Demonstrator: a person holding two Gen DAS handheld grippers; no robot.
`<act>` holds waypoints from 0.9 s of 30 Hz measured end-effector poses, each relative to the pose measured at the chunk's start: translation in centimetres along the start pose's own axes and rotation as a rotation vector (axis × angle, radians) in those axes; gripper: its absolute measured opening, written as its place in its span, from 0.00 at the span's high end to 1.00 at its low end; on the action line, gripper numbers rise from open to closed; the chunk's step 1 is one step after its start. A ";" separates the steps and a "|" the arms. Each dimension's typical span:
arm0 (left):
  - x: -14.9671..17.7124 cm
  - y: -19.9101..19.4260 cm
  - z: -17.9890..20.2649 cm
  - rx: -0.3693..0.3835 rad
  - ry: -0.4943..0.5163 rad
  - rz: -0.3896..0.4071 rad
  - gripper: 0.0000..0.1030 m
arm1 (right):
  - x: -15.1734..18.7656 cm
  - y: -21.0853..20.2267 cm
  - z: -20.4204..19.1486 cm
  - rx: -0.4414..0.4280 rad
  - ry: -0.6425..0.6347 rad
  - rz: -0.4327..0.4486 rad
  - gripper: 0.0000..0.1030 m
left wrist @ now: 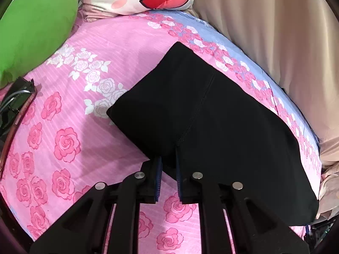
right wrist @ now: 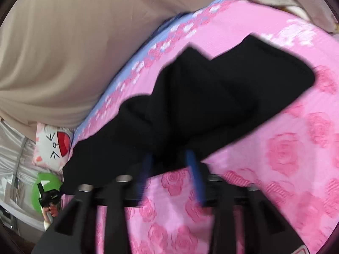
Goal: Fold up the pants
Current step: 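Lower the held waistband onto the leg hems with both grippers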
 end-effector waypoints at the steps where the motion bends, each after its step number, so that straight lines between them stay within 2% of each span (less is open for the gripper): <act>1: 0.0 0.0 0.1 -0.007 0.004 0.000 0.89 | -0.2 -0.8 0.1 0.020 -0.004 0.028 0.31; 4: 0.2 0.3 0.3 -0.034 0.014 0.000 0.88 | -2.2 -2.4 0.7 0.013 0.007 0.074 0.31; 7: 0.4 0.5 0.8 -0.065 0.033 0.009 0.88 | -3.8 -1.7 1.6 0.044 0.039 0.061 0.31; 9: 0.4 0.5 0.9 -0.079 0.035 0.010 0.87 | -4.7 -2.0 0.7 0.020 0.045 0.075 0.31; 11: 0.3 0.5 0.9 -0.090 0.032 0.005 0.87 | -5.6 -1.6 -1.2 0.030 -0.020 0.085 0.31; 14: 0.2 0.7 1.1 -0.109 0.034 0.001 0.87 | -7.0 1.8 -3.8 0.112 -0.109 -0.025 0.35; 15: 0.2 0.8 1.2 -0.112 0.035 0.001 0.87 | -7.4 3.4 -4.4 0.141 -0.137 -0.057 0.59; 16: 0.2 0.8 1.2 -0.116 0.036 0.002 0.87 | -7.6 4.7 -4.7 0.157 -0.163 -0.083 0.94; 17: 0.2 0.8 1.2 -0.117 0.033 0.003 0.87 | -7.8 5.9 -5.1 0.178 -0.180 -0.115 0.95; 18: 0.2 0.8 1.2 -0.115 0.029 0.004 0.87 | -8.1 5.8 -5.2 0.161 -0.179 -0.099 0.95; 19: 0.2 0.8 1.0 -0.108 0.021 0.005 0.87 | -8.4 4.2 -5.6 0.132 -0.183 -0.029 0.96; 21: 0.2 0.8 0.9 -0.105 0.015 0.004 0.87 | -8.5 -1.5 -5.1 0.060 -0.158 0.168 0.96; 23: 0.3 0.8 1.1 -0.115 0.030 0.003 0.87 | -7.8 -5.6 -2.8 0.045 -0.108 0.284 0.96; 24: 0.3 0.9 1.2 -0.122 0.040 0.004 0.87 | -7.0 -6.4 -1.0 0.095 -0.090 0.299 0.95; 25: 0.4 1.0 1.3 -0.131 0.054 0.005 0.87 | -6.2 -5.8 0.7 0.134 -0.071 0.269 0.95; 27: 0.5 1.1 1.4 -0.138 0.061 0.010 0.87 | -4.6 -2.9 4.5 0.167 0.001 0.128 0.94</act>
Point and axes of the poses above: each gripper's, at about its wrist camera, not at the fingertips, and y roughly the way its jaws point, z to its right, x to its underside, the point moved 1 cm from there along y, roughly the way its jaws point, and after that the axes turned 13 degrees about x, right-handed, at the moved point
